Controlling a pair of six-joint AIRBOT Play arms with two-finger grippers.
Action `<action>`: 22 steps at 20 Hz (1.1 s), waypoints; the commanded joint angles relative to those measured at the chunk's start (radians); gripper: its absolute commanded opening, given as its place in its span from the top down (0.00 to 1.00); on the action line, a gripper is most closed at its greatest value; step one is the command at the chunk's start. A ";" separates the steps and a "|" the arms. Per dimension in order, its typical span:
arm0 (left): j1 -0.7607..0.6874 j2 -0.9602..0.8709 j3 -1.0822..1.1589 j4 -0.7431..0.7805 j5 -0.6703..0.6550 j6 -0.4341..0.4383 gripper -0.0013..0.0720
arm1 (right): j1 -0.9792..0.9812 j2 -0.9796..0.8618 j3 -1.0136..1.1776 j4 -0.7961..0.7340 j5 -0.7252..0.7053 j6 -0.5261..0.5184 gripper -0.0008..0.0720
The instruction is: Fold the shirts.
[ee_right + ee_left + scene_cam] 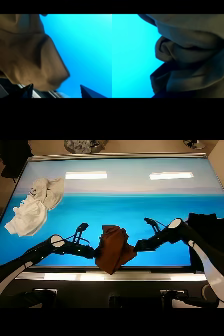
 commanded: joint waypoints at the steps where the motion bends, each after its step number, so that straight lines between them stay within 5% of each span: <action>1: 0.000 0.002 0.001 0.000 -0.019 -0.008 0.94 | 0.075 -0.051 0.001 0.008 -0.111 -0.002 0.35; 2: 0.001 0.010 0.006 0.000 -0.030 -0.008 0.94 | 0.078 -0.048 0.004 -0.010 -0.118 -0.002 0.80; 3: 0.005 0.027 0.018 0.000 -0.041 -0.008 0.94 | 0.068 -0.040 0.014 -0.014 -0.110 0.004 0.93; 8: 0.122 0.254 0.250 0.006 -0.050 -0.007 0.94 | -0.024 0.195 0.220 -0.089 -0.028 -0.073 0.93; 12: 0.333 0.440 0.548 0.057 -0.047 -0.122 0.94 | -0.136 0.521 0.516 -0.201 -0.193 -0.067 0.93; 15: 0.468 0.523 0.708 0.057 -0.046 -0.192 0.94 | -0.156 0.697 0.649 -0.344 -0.302 0.037 0.93; 22: 0.484 0.578 0.945 0.031 -0.038 -0.225 0.94 | -0.156 0.867 0.679 -0.278 -0.345 0.077 0.93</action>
